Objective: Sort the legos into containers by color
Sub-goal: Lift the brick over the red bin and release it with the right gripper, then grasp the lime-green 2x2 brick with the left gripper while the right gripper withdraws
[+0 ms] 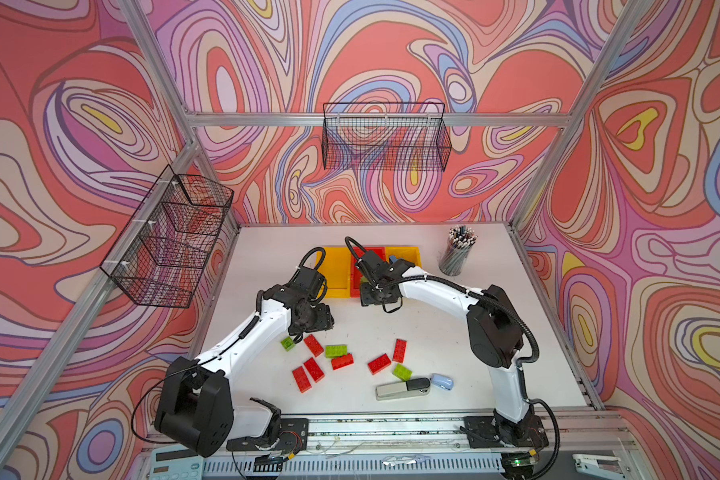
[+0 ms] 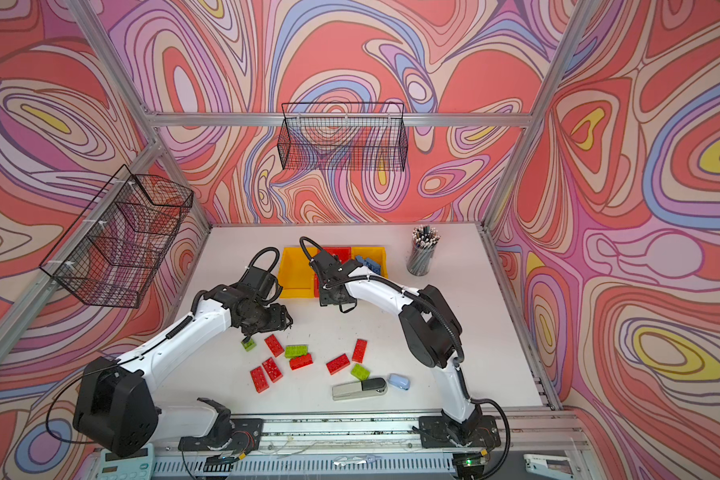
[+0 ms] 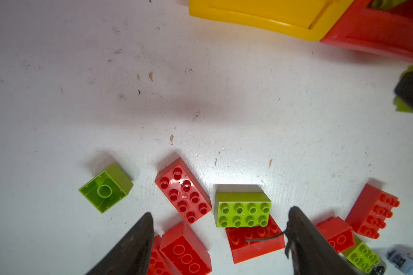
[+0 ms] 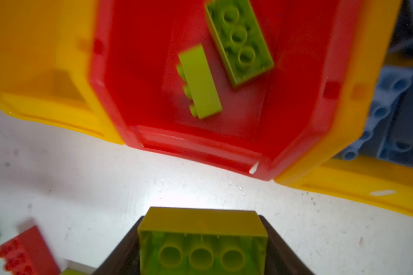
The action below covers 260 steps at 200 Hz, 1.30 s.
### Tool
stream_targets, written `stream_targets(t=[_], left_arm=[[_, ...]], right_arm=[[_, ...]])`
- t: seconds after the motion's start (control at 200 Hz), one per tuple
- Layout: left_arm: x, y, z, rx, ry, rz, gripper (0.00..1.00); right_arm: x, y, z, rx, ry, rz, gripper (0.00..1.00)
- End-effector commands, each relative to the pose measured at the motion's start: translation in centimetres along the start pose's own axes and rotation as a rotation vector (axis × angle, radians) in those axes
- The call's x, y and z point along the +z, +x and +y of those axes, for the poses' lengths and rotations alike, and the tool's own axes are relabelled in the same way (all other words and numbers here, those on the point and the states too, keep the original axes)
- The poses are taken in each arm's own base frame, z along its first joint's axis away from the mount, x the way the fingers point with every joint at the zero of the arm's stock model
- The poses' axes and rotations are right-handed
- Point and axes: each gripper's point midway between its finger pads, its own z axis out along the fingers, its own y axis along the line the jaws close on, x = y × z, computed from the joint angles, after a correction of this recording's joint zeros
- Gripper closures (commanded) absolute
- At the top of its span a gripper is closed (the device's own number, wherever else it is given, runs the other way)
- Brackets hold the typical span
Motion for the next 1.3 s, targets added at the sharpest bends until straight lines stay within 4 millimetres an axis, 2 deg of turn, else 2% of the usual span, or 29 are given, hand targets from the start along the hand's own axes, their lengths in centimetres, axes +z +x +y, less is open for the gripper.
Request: stream_targets(t=[0.0,0.155,0.28,0.426,0.516,0.591,0.671,0.786,1.052,1.297], left_arm=[[-0.7,-1.0,0.7,-0.007,-0.03,-0.018,0.24],[-1.2,-1.5,1.5,-0.036,-0.047,-0.03,0.24],[-1.4,-1.6,2.2,-0.066,-0.061,-0.037,0.24],[-1.3,-1.5,2.9,-0.093,-0.083,-0.034,0.24],[-1.2,-1.4,3.4,-0.118,-0.098,-0.028,0.24],[-0.9,-1.4,3.7,-0.14,-0.103,-0.017,0.23],[-0.6,-1.2,4.1,-0.171,-0.116,-0.003,0.23],[-0.4,-0.7,5.1,-0.231,-0.143,0.012,0.23],[-0.2,1.7,8.1,-0.384,-0.232,0.019,0.29],[1.1,4.1,10.7,-0.519,-0.311,0.004,0.36]], right_arm=[[-0.8,-2.3,0.0,-0.024,0.013,-0.018,0.53],[-1.1,-6.0,0.5,-0.012,-0.035,-0.065,0.53],[0.3,-8.0,-0.3,-0.003,-0.044,-0.069,0.53],[2.3,-9.3,-1.6,0.003,-0.045,-0.063,0.52],[3.2,-10.0,-2.3,0.006,-0.051,-0.061,0.48],[3.3,-10.6,-2.4,0.003,-0.073,-0.064,0.37],[2.8,-11.5,-2.1,-0.004,-0.108,-0.079,0.17],[1.6,-12.3,-1.6,-0.018,-0.138,-0.096,0.04],[-2.8,-12.8,-1.4,-0.026,-0.163,-0.141,0.02],[-6.0,-11.5,-2.4,-0.045,-0.148,-0.153,0.02]])
